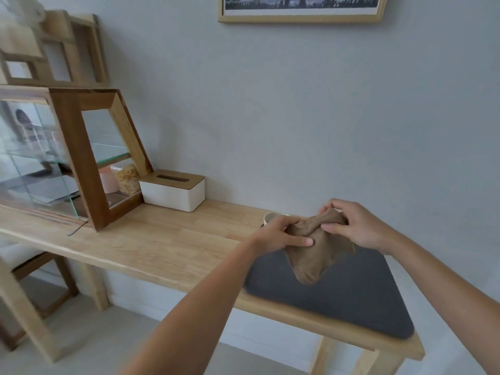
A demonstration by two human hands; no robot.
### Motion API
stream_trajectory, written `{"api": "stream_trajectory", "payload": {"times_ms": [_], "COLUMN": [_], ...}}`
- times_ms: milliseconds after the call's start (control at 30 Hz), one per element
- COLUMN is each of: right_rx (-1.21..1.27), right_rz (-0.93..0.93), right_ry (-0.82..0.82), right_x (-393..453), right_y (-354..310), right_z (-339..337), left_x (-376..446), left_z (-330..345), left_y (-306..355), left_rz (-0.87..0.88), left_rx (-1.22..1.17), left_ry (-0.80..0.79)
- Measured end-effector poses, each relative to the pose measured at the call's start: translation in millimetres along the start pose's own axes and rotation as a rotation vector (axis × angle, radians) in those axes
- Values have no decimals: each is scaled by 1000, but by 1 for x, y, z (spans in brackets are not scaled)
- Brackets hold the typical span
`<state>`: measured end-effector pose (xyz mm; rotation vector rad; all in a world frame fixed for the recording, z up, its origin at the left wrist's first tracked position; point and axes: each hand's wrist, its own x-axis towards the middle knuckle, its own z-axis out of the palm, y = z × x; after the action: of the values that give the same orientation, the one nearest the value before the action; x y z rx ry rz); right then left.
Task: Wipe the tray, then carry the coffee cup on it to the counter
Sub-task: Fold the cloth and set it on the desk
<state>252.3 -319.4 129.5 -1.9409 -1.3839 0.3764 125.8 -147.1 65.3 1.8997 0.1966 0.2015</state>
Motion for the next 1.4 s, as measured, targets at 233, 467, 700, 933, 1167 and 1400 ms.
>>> {"api": "stream_trajectory", "payload": {"times_ms": [233,467,700,933,1167,1400], "right_rx": [310,446,471,511,621,717], "right_rz": [29,-33,8,50,243,294], "right_ry": [-254,-313,-211,-243,-246,-229], "right_x": [47,92,131,131,125,125], "right_y": [-37,-59,-60,-48,-34,-33], "right_z": [23,80,123,151,182,180], "left_x": [-45,-83,-93,-95,-90,-82], "left_z": [-85,-135,-178,-195,-186,-188], "left_y": [7,-4,-24,-39,-65,-59], "left_rz": [-93,-235,-272,-271,-282,-291], "left_rx": [56,51,100,174,222,234], "left_ry": [34,87,322,348,426,474]}}
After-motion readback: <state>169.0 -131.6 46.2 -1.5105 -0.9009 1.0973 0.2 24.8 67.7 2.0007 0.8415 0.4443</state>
